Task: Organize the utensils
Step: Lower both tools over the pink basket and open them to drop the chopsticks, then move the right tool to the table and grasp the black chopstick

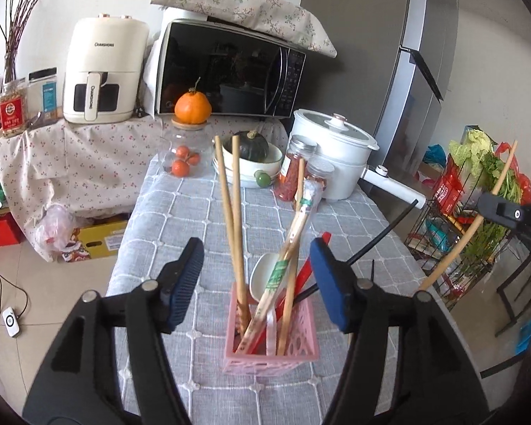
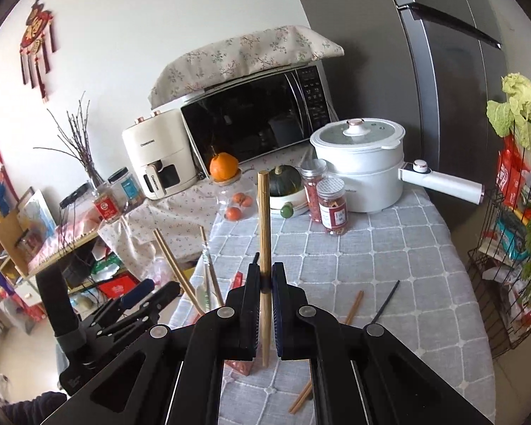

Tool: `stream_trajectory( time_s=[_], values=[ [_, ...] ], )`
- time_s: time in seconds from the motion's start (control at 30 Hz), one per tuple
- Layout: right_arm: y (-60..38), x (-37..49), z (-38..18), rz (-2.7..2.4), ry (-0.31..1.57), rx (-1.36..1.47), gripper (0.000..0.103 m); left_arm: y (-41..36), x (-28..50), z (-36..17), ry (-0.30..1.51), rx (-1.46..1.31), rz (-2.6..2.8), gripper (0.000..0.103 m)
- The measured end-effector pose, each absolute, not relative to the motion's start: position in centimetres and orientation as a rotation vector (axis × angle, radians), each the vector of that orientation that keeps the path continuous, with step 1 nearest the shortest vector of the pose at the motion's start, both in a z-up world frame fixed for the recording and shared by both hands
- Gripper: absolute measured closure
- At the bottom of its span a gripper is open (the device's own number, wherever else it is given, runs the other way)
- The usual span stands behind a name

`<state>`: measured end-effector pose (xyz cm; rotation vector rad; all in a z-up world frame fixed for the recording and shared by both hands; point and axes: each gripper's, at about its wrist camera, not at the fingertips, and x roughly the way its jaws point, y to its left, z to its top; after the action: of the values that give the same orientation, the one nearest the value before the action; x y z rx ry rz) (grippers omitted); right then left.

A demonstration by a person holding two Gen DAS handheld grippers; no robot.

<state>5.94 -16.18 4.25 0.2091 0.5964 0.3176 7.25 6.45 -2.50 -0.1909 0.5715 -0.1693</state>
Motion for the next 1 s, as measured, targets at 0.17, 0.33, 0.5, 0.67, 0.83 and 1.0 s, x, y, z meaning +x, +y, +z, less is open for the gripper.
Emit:
stream_trajectory(
  time_s=[0.17,0.33,0.5,0.67,0.83,1.0],
  values=[
    [-15.3,5.1,5.8,0.363,0.54,0.228,0.097,7.8,6.4,-3.0,0.733,-0.149,-0.134,0.029],
    [-13.7,5.4,6.1,0.395,0.506,0.241,0.097,9.4,5.5,-3.4,0.801,-0.164,-0.138,0.023],
    [-11.4,6.6,5.1,0.405,0.528,0.222,0.097,10.4,5.2,-3.8,0.83,-0.164,-0.124,0.022],
    [-8.8,8.3,3.3,0.386,0.6,0.167,0.097,10.9,5.2,-4.0,0.852,-0.172,-0.136,0.022],
    [-6.9,9.7,1.0,0.383,0.686,0.119,0.096,10.6,5.1,-4.2,0.87,-0.153,-0.156,0.022],
    [-7.5,9.7,1.2,0.393,0.688,0.155,0.081,10.2,5.0,-4.2,0.886,-0.146,-0.175,0.021]
  ],
)
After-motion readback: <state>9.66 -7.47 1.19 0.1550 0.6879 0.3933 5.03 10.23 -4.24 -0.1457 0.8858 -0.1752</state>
